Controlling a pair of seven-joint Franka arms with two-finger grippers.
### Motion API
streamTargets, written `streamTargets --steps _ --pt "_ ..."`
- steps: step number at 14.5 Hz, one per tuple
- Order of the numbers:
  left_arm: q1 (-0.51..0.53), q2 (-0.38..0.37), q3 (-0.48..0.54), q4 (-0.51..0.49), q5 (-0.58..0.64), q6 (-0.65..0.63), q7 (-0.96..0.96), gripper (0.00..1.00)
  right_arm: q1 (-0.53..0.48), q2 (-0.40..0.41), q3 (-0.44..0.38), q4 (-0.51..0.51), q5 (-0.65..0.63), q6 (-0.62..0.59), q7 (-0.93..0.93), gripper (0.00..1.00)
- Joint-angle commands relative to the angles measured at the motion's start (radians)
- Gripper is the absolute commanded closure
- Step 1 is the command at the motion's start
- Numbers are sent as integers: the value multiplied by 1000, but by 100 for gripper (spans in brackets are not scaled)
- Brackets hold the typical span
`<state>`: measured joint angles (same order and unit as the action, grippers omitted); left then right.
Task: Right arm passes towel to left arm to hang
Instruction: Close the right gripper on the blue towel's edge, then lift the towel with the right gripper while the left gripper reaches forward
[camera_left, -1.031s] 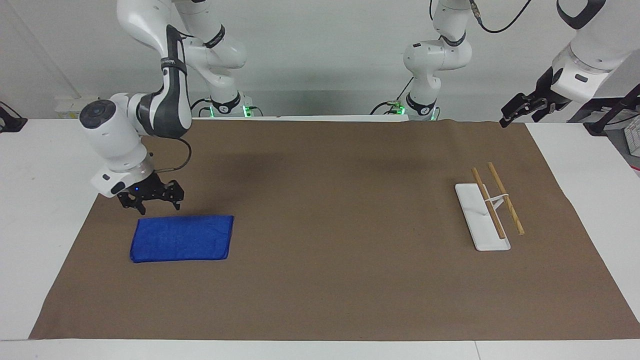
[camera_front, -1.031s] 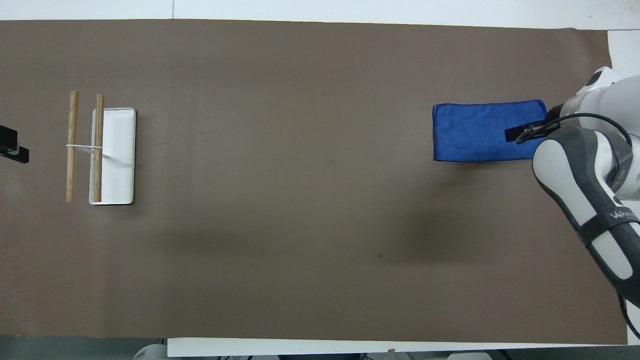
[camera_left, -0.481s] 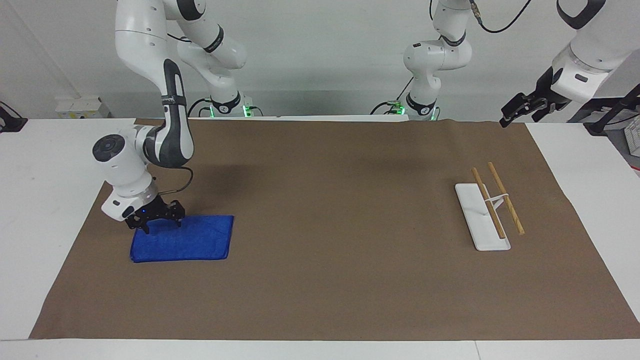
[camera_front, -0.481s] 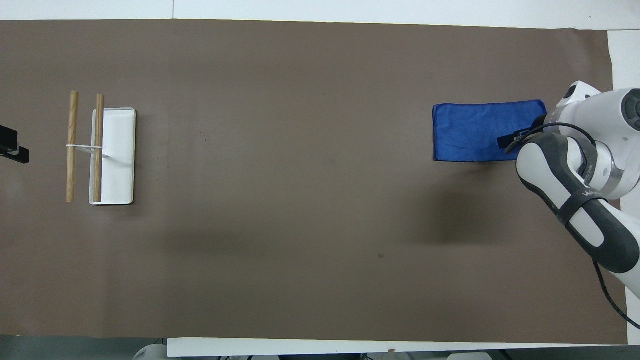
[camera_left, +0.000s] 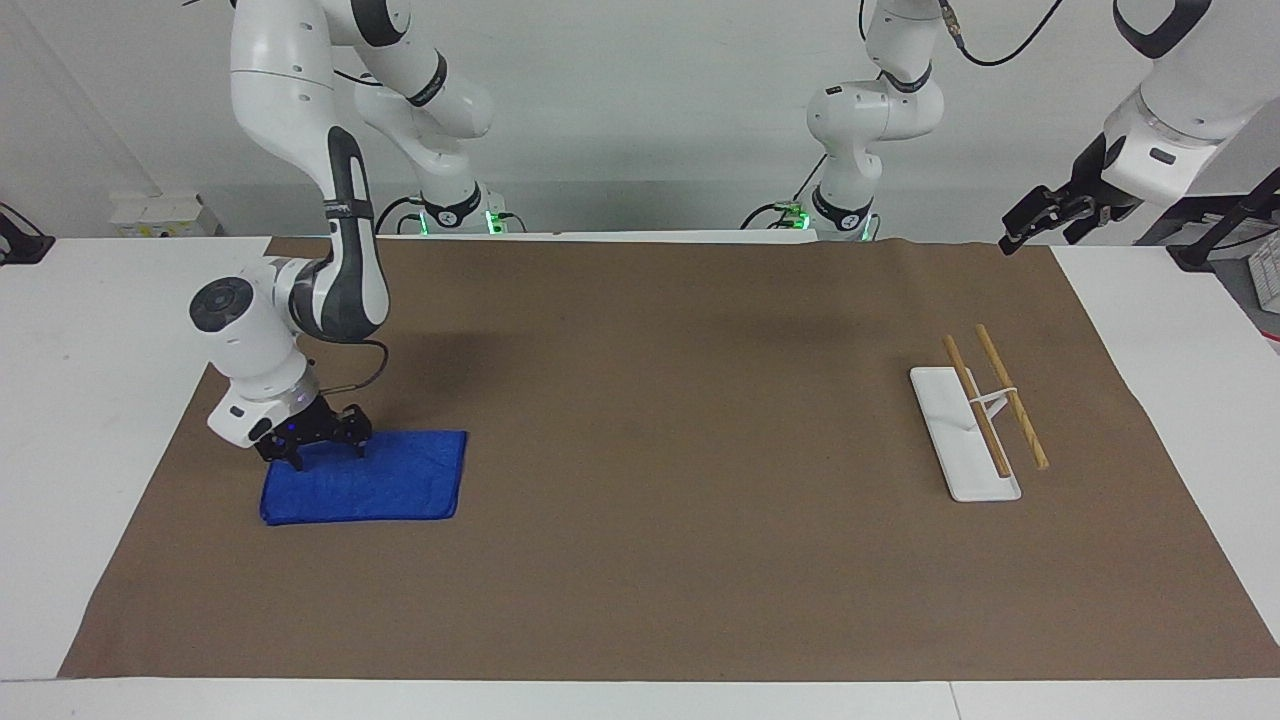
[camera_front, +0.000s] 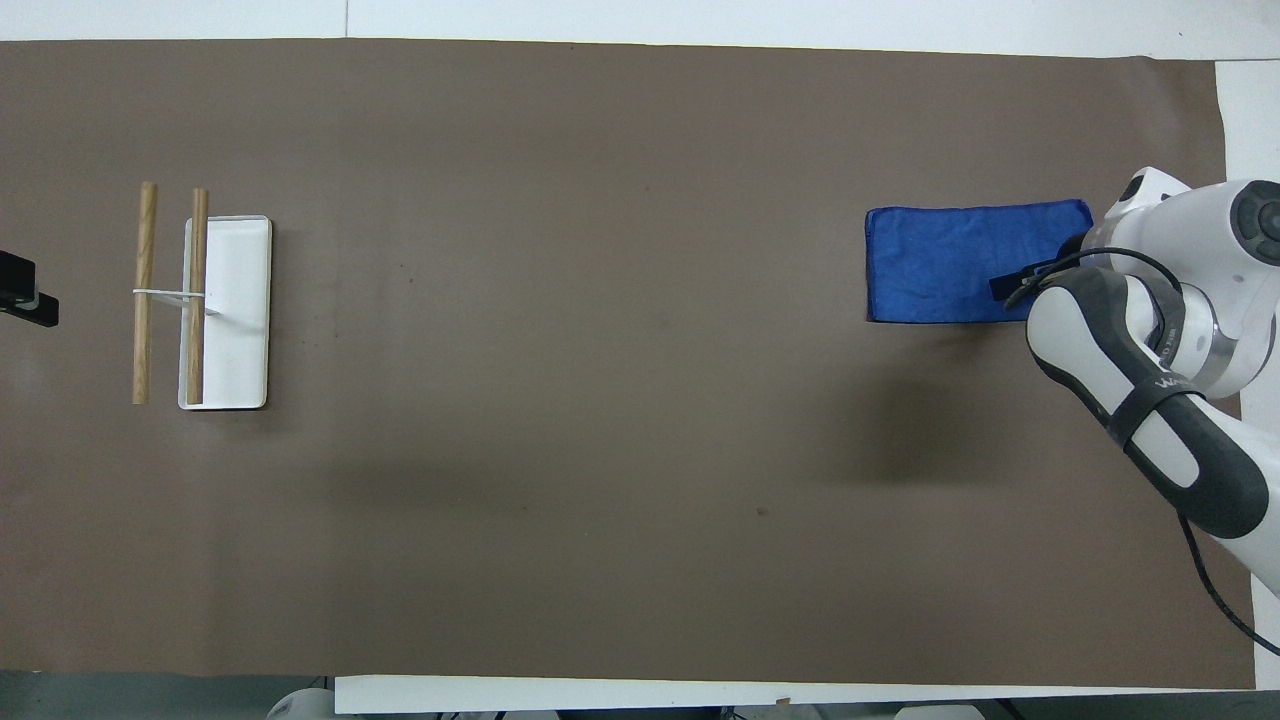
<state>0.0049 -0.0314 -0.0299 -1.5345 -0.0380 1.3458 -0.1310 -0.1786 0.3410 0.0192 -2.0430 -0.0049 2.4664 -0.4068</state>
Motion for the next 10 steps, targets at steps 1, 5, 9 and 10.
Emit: streamTargets --steps 1,5,9,10 --pt "-3 -27 8 -27 -8 -4 8 0 -21 12 11 -5 19 37 -44 17" --pt "-3 -27 8 -27 -8 -4 8 0 -21 10 11 -2 19 22 -49 95" --pt "-3 -27 8 -27 -8 -4 8 0 -19 -16 15 79 19 -168 -54 100" --pt "-3 -27 8 -27 -8 -4 8 0 -19 -28 19 108 19 -235 -37 100"
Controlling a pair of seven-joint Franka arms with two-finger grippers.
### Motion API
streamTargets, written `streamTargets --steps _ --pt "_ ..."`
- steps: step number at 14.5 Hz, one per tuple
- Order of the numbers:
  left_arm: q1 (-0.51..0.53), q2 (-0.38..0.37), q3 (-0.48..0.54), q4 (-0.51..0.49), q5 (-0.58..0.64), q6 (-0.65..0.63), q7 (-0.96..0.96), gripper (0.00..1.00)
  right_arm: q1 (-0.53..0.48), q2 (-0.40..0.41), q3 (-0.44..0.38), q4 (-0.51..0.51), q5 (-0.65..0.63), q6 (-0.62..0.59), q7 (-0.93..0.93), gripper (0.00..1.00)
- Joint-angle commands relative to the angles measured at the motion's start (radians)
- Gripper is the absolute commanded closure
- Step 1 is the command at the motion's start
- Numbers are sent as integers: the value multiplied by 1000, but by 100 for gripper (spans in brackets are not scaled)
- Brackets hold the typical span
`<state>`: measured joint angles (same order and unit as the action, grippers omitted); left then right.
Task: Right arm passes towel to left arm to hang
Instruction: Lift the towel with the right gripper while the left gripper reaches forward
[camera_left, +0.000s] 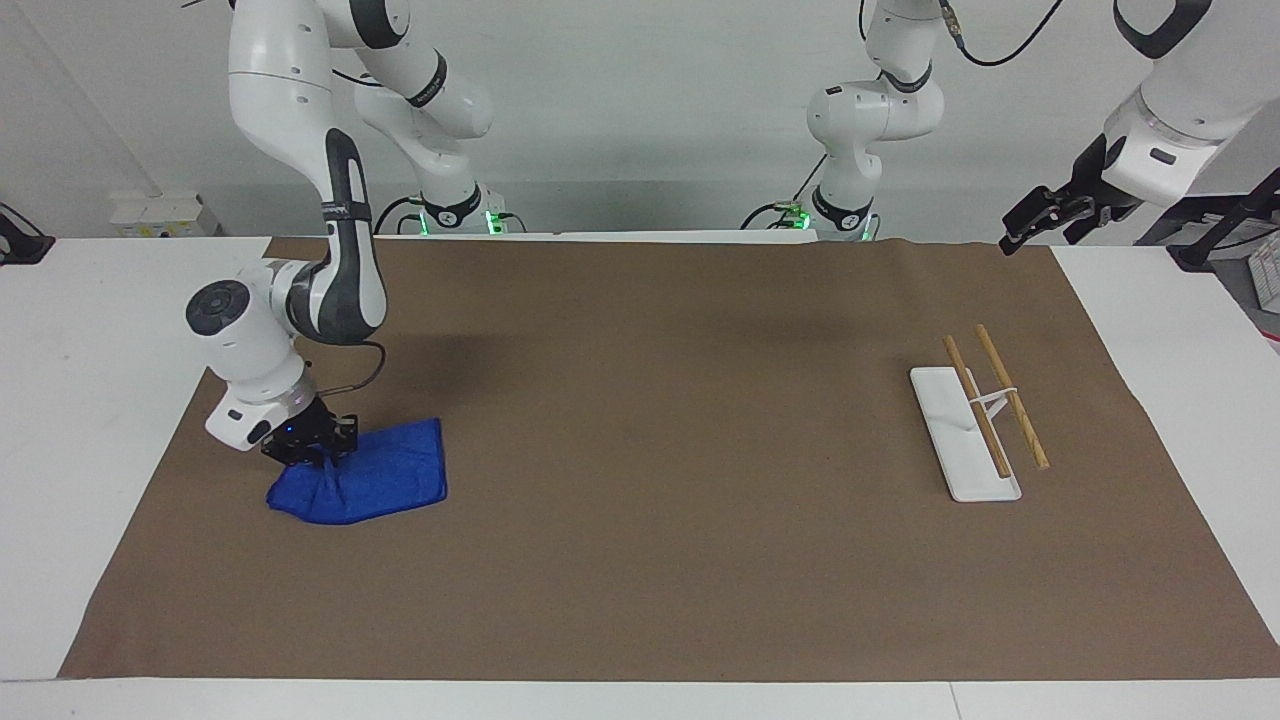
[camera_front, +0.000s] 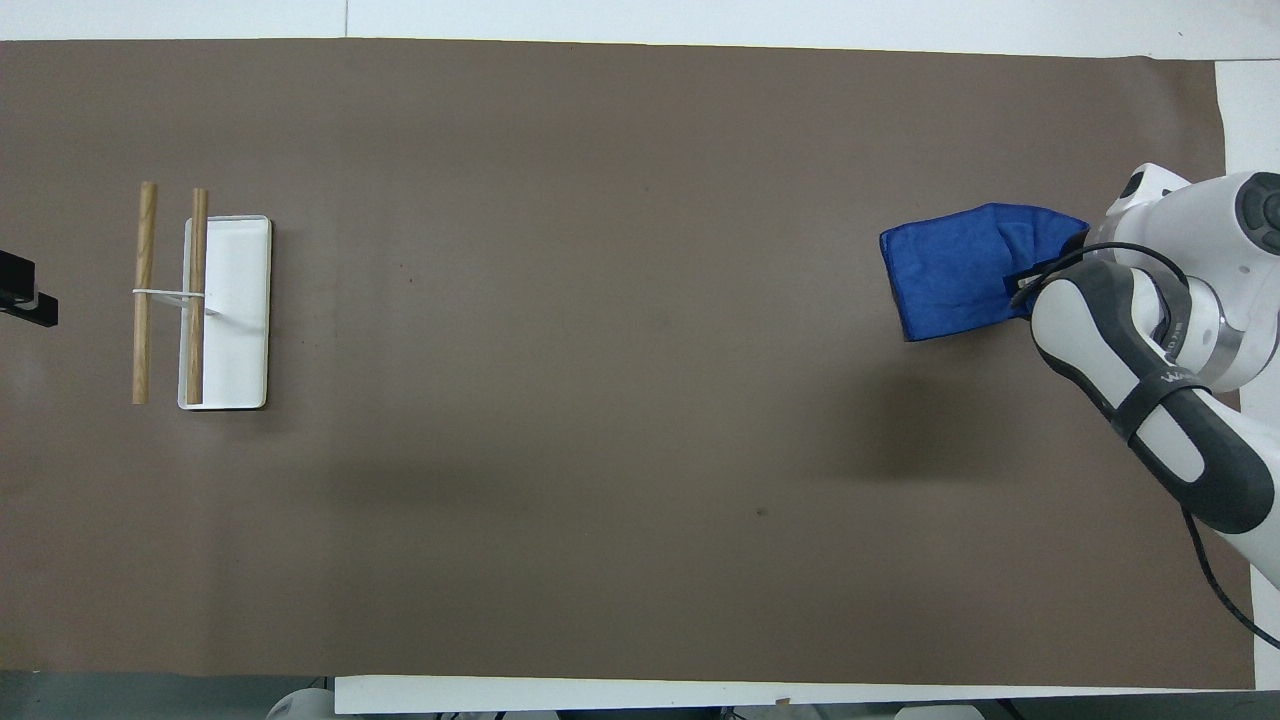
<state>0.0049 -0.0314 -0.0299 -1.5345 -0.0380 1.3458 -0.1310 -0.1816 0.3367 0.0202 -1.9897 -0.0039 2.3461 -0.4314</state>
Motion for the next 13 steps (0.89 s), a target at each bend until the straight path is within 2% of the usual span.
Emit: streamTargets --steps 1,6,9,13 --pt "-3 -27 8 -27 -8 -4 8 0 -16 -39 26 78 18 -178 21 100" --pt "-3 -27 8 -27 -8 -4 8 0 -10 -67 125 201 18 -466 270 100" --pt "1 -27 11 -27 -7 -11 10 0 -7 -85 248 293 28 -626 580 100" --pt "3 -25 10 -26 -11 -1 -25 0 -2 -90 404 370 186 -651 1064 100"
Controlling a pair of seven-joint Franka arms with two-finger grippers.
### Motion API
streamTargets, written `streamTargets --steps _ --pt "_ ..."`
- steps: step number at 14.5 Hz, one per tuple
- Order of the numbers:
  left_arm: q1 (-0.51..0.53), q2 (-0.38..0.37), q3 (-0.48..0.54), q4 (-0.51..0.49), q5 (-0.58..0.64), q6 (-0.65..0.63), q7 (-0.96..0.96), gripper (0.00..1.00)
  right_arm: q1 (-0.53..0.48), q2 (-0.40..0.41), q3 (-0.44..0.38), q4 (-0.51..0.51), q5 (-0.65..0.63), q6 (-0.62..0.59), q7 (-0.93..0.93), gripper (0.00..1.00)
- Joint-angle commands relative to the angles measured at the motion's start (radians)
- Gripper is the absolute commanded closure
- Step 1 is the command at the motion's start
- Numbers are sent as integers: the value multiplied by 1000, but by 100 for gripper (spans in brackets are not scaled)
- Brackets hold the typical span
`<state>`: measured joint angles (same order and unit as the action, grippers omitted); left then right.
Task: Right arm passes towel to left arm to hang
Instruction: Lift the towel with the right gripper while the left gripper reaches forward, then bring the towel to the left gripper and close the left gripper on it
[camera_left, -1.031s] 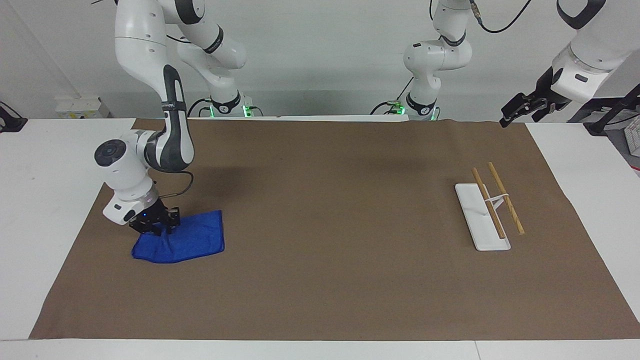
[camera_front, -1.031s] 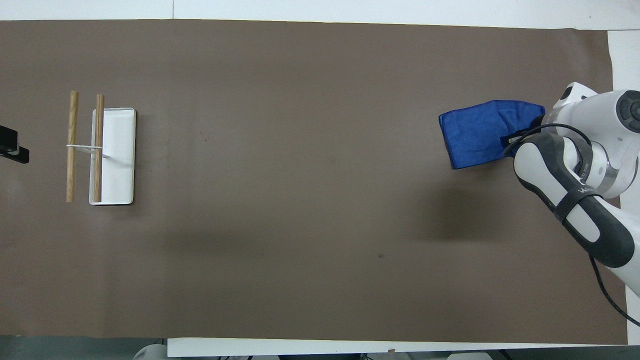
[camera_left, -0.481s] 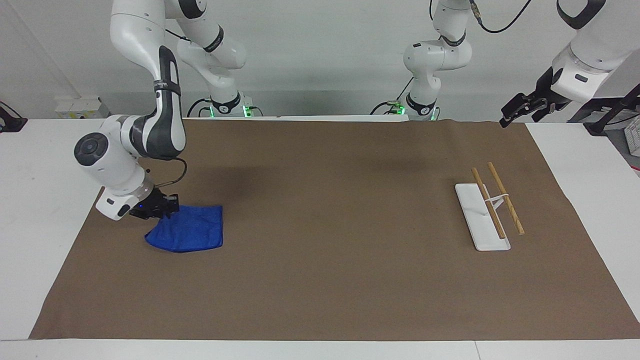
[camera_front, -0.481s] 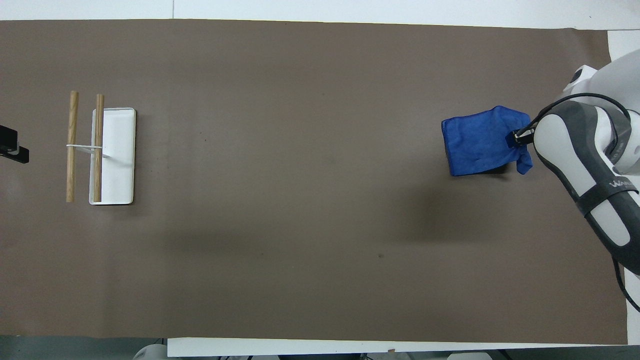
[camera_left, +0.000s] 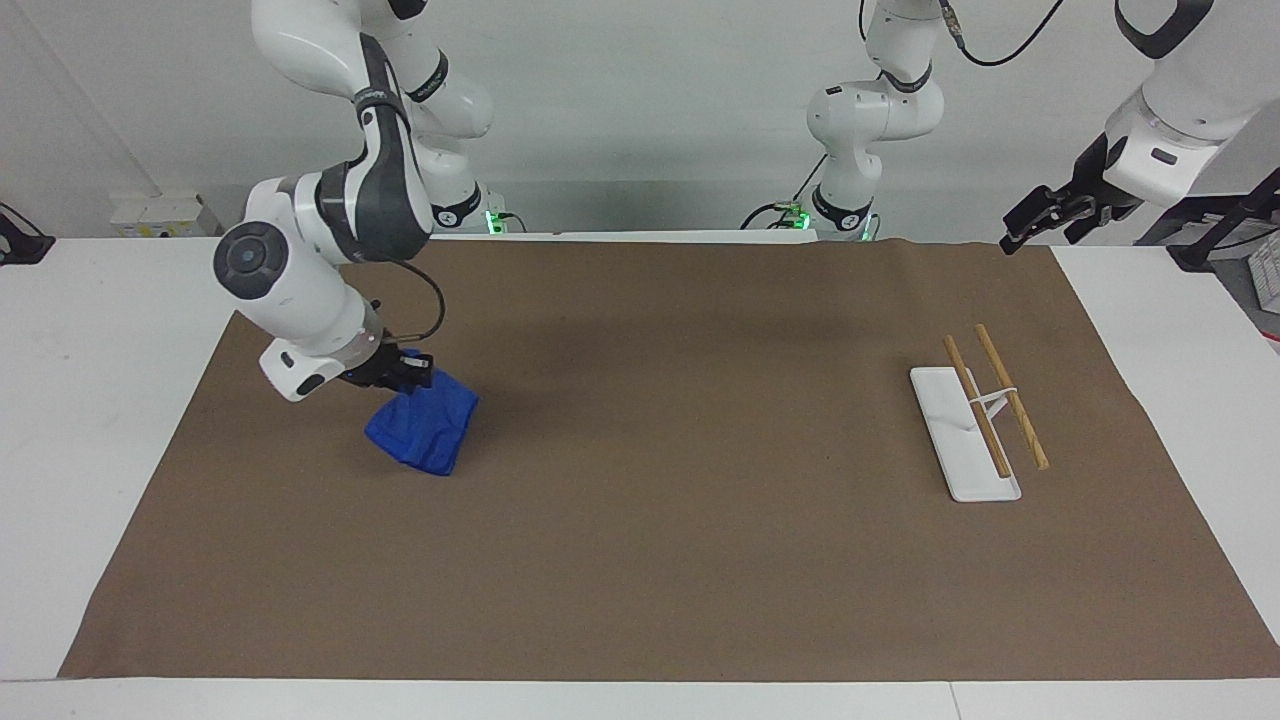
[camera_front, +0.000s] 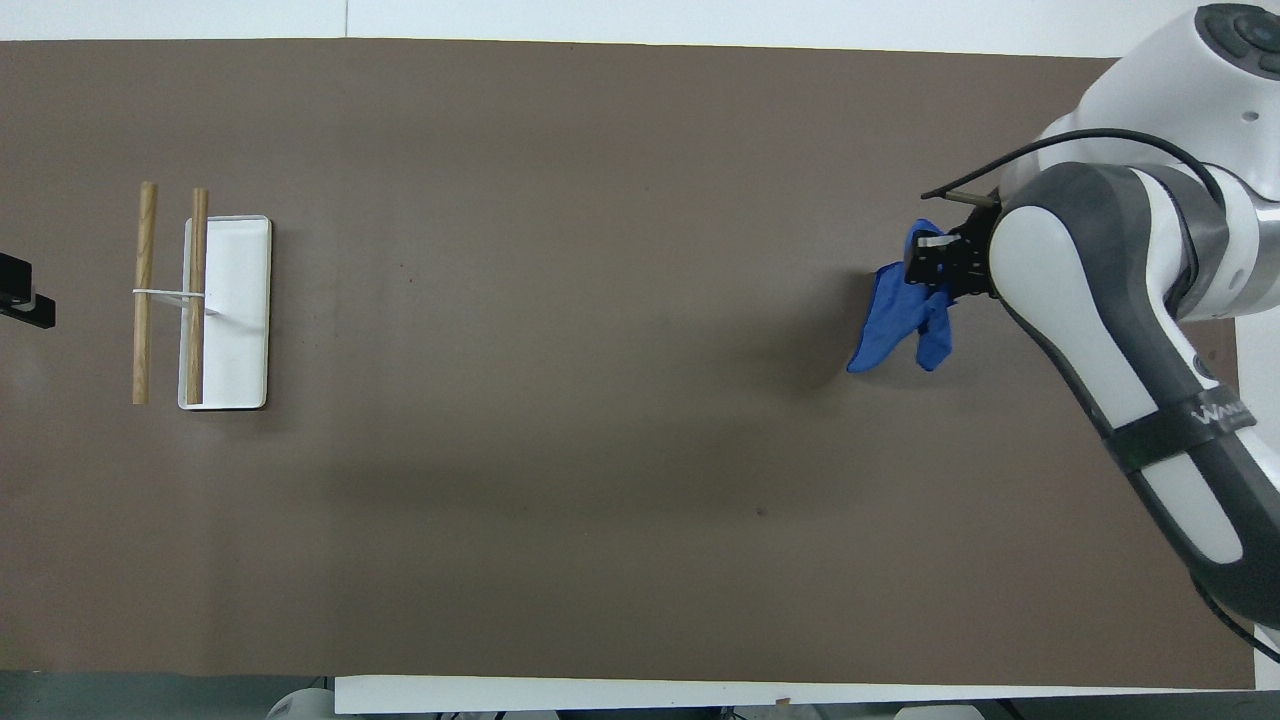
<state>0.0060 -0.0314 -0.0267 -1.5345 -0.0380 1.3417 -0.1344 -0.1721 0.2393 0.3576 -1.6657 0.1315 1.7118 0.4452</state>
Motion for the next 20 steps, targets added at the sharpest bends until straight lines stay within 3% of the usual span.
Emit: streamTargets --steps 1,4,6,10,13,17,20 --pt "-4 -27 5 -29 -14 10 -107 0 -12 8 117 64 69 -6 298 100" --pt "-14 -71 -4 -148 -135 152 -554 0 11 8 168 84 261 69 533 100" --pt "-65 -110 -10 -257 -187 262 -806 0 55 8 205 84 315 182 703 100" --pt "-168 -130 -12 -377 -292 480 -1325 0 63 32 358 83 324 446 984 100" --pt "-286 -136 -10 -438 -315 608 -1646 0 94 37 400 81 324 560 1107 100" --pt "-359 -171 -13 -504 -315 669 -1798 0 97 40 422 81 324 577 1135 100" --pt "-394 -183 -13 -555 -315 793 -1921 0 97 43 422 81 324 577 1135 100"
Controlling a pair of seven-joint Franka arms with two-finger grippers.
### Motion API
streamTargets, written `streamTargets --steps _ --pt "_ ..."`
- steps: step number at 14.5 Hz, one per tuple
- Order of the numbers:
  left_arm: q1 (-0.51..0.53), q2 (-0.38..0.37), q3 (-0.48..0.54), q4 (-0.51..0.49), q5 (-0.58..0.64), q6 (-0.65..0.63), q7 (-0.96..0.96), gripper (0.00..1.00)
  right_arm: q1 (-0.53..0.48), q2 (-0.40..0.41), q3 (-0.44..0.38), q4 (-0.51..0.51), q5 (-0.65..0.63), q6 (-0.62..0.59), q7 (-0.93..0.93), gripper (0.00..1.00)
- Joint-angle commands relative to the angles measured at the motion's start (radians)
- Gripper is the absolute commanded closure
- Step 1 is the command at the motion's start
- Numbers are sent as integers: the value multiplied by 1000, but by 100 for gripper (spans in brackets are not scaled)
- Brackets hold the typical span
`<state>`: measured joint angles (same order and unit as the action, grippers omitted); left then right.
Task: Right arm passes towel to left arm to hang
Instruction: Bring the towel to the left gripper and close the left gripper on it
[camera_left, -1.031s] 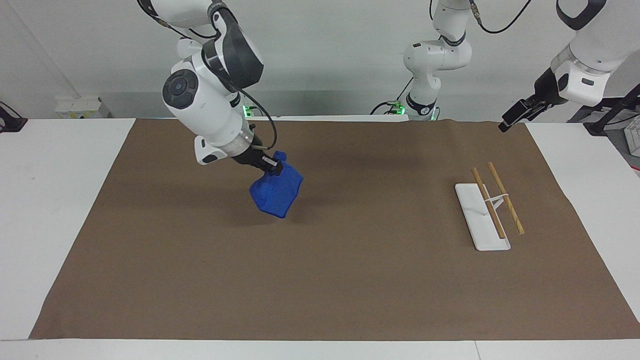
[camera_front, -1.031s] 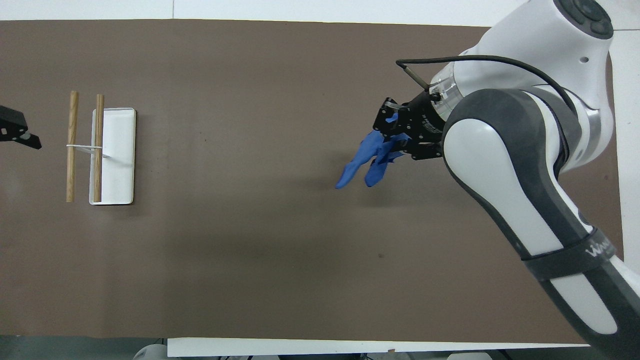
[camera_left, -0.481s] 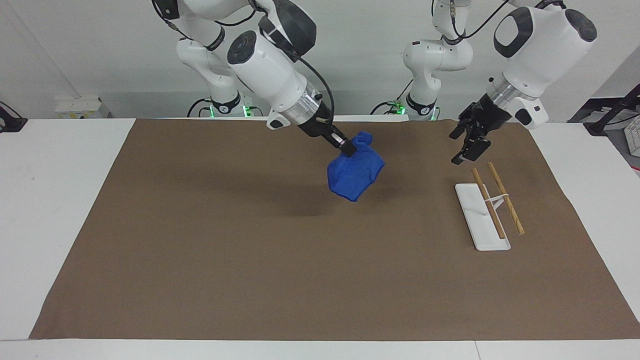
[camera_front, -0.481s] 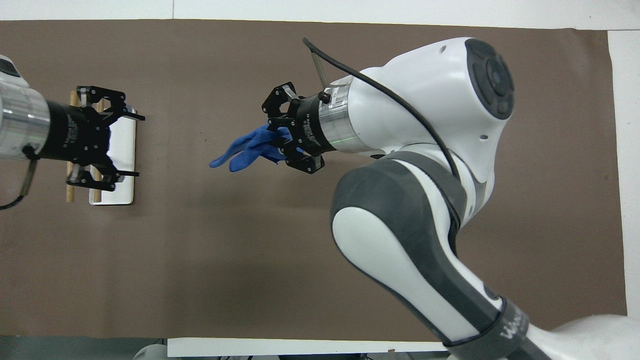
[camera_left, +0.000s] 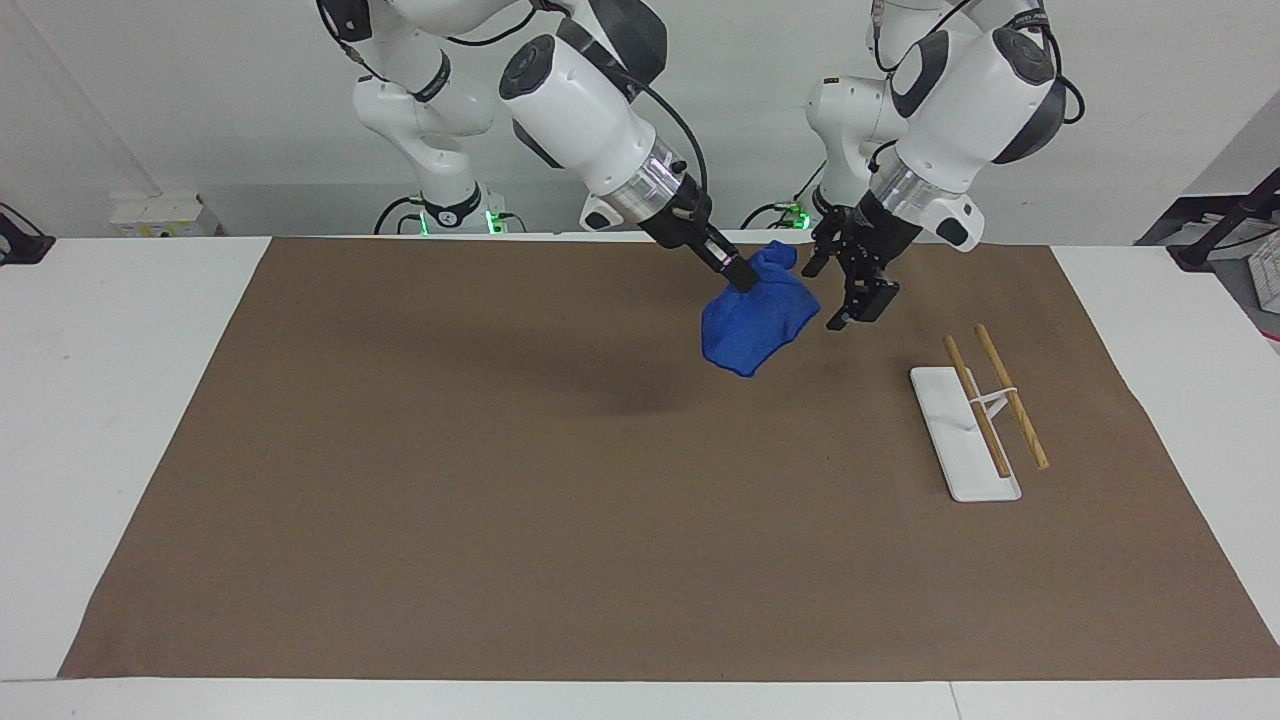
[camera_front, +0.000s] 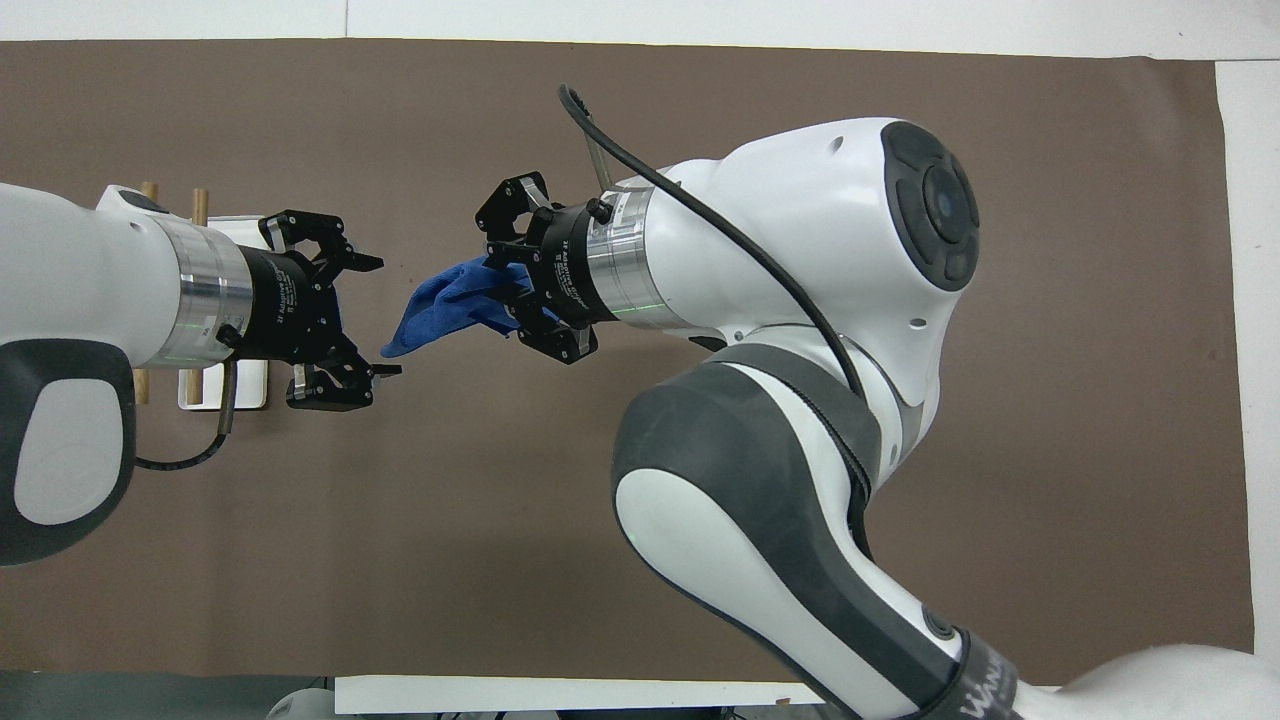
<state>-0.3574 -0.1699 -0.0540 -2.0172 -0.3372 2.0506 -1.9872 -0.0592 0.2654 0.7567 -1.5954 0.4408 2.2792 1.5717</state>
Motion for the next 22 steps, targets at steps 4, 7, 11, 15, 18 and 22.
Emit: streamTargets --steps 4,7,11,15,18,22 --pt "-78 -33 13 -87 -16 117 -85 1 -16 17 23 11 15 9 5 100" --pt "-71 -14 14 -112 -16 230 -122 37 -16 18 23 11 15 8 5 100" --pt "-46 -10 14 -110 -20 234 -125 80 -16 17 23 11 15 6 -1 100" --pt "-41 -10 14 -110 -20 234 -127 100 -16 18 23 11 15 5 -2 100" --pt "-41 -10 16 -110 -20 235 -127 100 -17 17 23 11 13 2 -4 100" --pt "-43 -8 17 -109 -20 235 -122 100 -17 12 12 9 12 -10 -2 22"
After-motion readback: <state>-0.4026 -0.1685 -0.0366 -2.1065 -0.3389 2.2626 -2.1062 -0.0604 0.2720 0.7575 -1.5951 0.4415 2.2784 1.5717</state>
